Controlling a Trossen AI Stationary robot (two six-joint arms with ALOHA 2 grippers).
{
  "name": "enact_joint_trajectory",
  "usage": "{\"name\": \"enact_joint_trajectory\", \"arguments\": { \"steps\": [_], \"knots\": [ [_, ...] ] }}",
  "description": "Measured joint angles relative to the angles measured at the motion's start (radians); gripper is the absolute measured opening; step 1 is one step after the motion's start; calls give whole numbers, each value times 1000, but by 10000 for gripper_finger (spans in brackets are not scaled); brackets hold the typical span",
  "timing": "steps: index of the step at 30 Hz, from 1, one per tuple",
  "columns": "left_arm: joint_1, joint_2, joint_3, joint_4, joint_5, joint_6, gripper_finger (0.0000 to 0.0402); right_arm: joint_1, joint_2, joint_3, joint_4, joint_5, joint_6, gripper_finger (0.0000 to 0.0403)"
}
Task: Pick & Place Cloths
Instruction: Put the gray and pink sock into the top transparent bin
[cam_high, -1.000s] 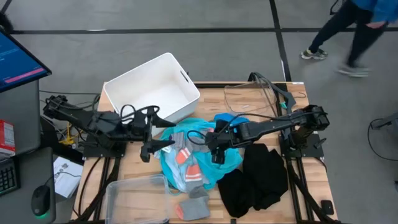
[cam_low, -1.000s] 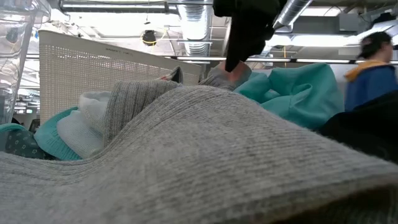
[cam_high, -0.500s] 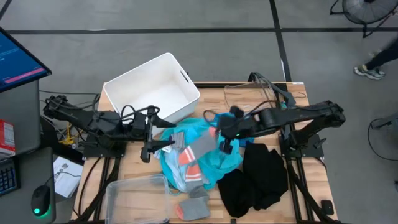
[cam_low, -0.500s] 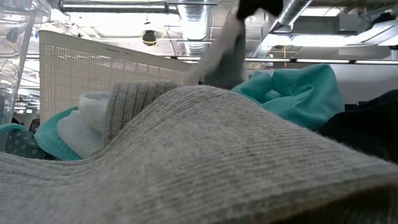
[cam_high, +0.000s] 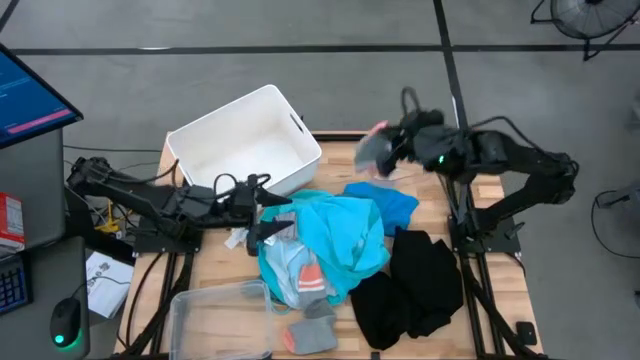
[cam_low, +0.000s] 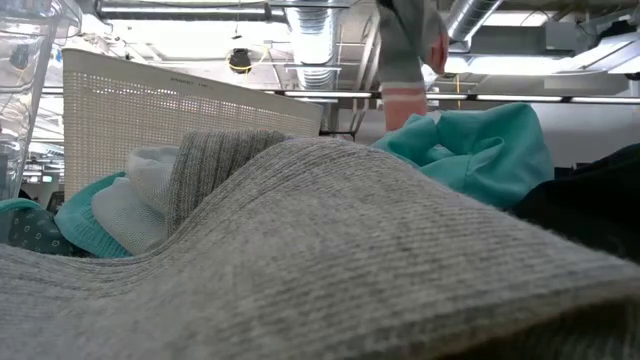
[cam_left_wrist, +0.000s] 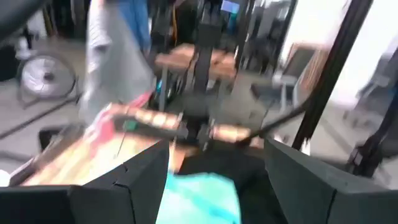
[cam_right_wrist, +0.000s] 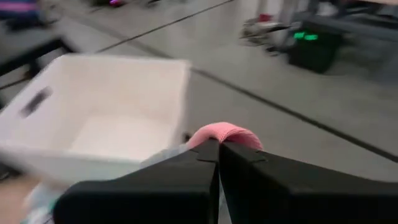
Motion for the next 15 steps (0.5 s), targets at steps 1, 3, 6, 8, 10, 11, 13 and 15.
{"name": "enact_joint_trajectory", "arguments": {
  "steps": [1, 3, 6, 8, 10, 11, 13, 15],
  "knots": [
    [0, -1, 1, 50, 25, 7, 247, -25, -6, 3, 0, 8, 0, 0],
    [0, -13, 12, 135, 87, 30, 247, -79, -22, 4, -14, 8, 8, 0],
    [6, -41, 70, 181, 158, 91, 245, -163, -32, 4, -81, 8, 20, 0],
    [14, -59, 119, 178, 183, 137, 244, -222, -29, 3, -137, 7, 21, 0],
    [22, -83, 172, 157, 200, 188, 244, -278, -24, 3, -188, 4, 20, 0],
    [27, -94, 202, 143, 201, 210, 244, -303, -20, 3, -205, 3, 19, 0],
    [38, -111, 258, 108, 195, 232, 244, -352, -15, 3, -246, -21, 14, 0],
    [48, -119, 302, 59, 171, 235, 244, -400, -4, 3, -262, -55, -11, 0]
  ]
}}
